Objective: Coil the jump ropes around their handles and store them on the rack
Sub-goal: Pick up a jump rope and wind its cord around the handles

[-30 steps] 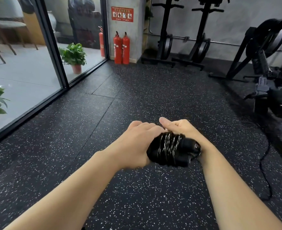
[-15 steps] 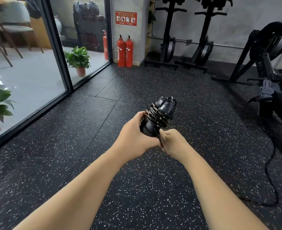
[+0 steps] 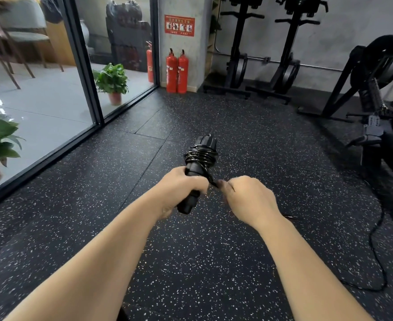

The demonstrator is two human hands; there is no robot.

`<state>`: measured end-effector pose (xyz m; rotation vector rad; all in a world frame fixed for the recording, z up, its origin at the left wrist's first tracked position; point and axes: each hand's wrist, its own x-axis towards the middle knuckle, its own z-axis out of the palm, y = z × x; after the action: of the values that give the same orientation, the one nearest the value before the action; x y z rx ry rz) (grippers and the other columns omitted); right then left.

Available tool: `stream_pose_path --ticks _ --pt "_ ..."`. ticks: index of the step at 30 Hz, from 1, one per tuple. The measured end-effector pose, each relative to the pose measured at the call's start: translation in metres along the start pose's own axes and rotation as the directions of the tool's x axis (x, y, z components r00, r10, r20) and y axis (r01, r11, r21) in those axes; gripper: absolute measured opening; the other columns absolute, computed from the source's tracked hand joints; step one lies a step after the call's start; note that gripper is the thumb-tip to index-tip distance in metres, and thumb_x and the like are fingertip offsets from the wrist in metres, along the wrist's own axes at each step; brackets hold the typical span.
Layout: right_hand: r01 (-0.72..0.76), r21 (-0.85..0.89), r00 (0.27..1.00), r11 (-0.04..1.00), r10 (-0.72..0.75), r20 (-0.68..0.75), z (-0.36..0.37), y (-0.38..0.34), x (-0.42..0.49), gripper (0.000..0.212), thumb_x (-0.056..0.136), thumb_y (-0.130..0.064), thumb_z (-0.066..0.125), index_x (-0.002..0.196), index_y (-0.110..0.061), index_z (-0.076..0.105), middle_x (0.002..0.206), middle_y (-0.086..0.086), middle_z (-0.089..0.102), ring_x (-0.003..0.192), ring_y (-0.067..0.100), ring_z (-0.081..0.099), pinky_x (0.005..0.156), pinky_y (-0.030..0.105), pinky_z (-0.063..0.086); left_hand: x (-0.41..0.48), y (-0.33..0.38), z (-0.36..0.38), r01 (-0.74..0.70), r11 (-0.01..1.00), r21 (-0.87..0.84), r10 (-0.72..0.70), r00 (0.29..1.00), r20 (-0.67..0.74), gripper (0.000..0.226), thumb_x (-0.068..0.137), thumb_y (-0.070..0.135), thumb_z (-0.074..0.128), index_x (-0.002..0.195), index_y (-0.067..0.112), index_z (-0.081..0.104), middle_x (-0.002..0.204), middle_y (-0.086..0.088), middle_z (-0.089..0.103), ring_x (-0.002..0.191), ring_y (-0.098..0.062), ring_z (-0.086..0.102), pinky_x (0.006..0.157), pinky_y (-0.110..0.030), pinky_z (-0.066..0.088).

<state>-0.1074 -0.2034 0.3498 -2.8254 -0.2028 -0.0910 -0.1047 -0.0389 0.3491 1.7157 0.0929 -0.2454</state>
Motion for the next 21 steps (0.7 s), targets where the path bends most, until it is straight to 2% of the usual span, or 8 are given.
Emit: stream_pose_path --ticks 2,5,9,11,13,16,18,21 --pt "-0.003 -0.004 1.000 1.000 0.003 -0.001 -0.003 0.002 0.000 0.051 0.101 -0.051 0.030 0.065 -0.020 0.048 0.066 -0.003 0.058 0.063 0.021 0.055 0.053 0.030 0.035 -0.001 0.001 -0.004 0.010 1.000 -0.017 -0.009 0.997 0.075 0.018 0.073 0.002 0.068 0.081 0.010 0.054 0.070 -0.004 0.052 0.060 -0.016 0.046 0.051 -0.024 0.040" --pt "0.009 -0.047 1.000 0.999 -0.008 0.023 -0.006 0.001 -0.002 0.043 0.098 -0.050 0.038 0.073 -0.019 0.054 0.071 -0.003 0.059 0.066 0.022 0.056 0.054 0.031 0.034 0.000 -0.002 -0.006 -0.005 0.996 0.084 -0.002 0.997 0.076 0.020 0.080 0.001 0.072 0.096 0.001 0.061 0.074 -0.007 0.058 0.060 -0.018 0.053 0.052 -0.025 0.046" --pt "0.047 -0.172 0.995 0.984 -0.031 0.091 -0.009 -0.002 -0.006 0.021 0.095 -0.039 0.050 0.086 -0.021 0.054 0.082 -0.004 0.062 0.074 0.022 0.057 0.061 0.031 0.034 0.008 -0.011 -0.008 -0.020 0.973 0.231 0.040 0.996 -0.082 0.031 0.069 0.012 0.083 0.091 0.003 0.062 0.066 -0.003 0.063 0.054 -0.019 0.058 0.051 -0.031 0.051" --pt "0.071 -0.249 0.993 0.966 -0.045 0.111 -0.011 -0.005 -0.008 0.013 0.097 -0.033 0.049 0.088 -0.023 0.050 0.089 -0.002 0.062 0.076 0.022 0.053 0.062 0.031 0.033 0.011 -0.014 -0.011 -0.040 0.938 0.343 0.107 0.979 -0.176 0.039 0.060 0.023 0.083 0.088 0.006 0.061 0.069 -0.002 0.065 0.060 -0.021 0.061 0.061 -0.040 0.056" --pt "0.095 -0.311 0.990 0.946 -0.058 0.127 -0.013 -0.008 -0.011 0.009 0.097 -0.026 0.050 0.088 -0.023 0.049 0.093 -0.002 0.063 0.075 0.022 0.051 0.062 0.031 0.032 0.012 -0.016 -0.013 -0.043 0.881 0.472 0.183 0.949 -0.256 0.039 0.058 0.030 0.078 0.087 0.013 0.059 0.074 0.003 0.065 0.067 -0.020 0.062 0.068 -0.041 0.056" --pt "0.118 -0.315 0.986 0.942 -0.074 0.147 -0.020 -0.013 -0.015 0.029 0.100 -0.029 0.044 0.072 -0.024 0.038 0.083 -0.004 0.055 0.074 0.022 0.050 0.062 0.032 0.032 0.011 -0.015 -0.015 0.003 0.722 0.692 0.294 0.904 -0.311 0.035 0.065 0.033 0.074 0.091 0.021 0.054 0.086 0.004 0.063 0.079 -0.021 0.061 0.066 -0.034 0.051" --pt "0.135 -0.269 0.981 0.954 -0.090 0.172 -0.027 -0.016 -0.018 0.038 0.103 -0.035 0.037 0.067 -0.023 0.030 0.073 -0.007 0.045 0.072 0.021 0.047 0.062 0.033 0.031 0.011 -0.014 -0.015 -0.002 0.638 0.770 0.365 0.881 -0.300 0.034 0.069 0.033 0.071 0.095 0.022 0.052 0.089 0.004 0.058 0.080 -0.022 0.058 0.063 -0.030 0.042" --pt "0.144 -0.191 0.978 0.971 -0.110 0.178 -0.033 -0.018 -0.020 0.040 0.102 -0.040 0.037 0.067 -0.022 0.034 0.069 -0.007 0.045 0.067 0.018 0.045 0.060 0.033 0.030 0.011 -0.014 -0.011 -0.047 0.547 0.836 0.453 0.856 -0.248 0.032 0.075 0.031 0.067 0.101 0.025 0.050 0.092 0.005 0.054 0.082 -0.023 0.057 0.064 -0.031 0.039"
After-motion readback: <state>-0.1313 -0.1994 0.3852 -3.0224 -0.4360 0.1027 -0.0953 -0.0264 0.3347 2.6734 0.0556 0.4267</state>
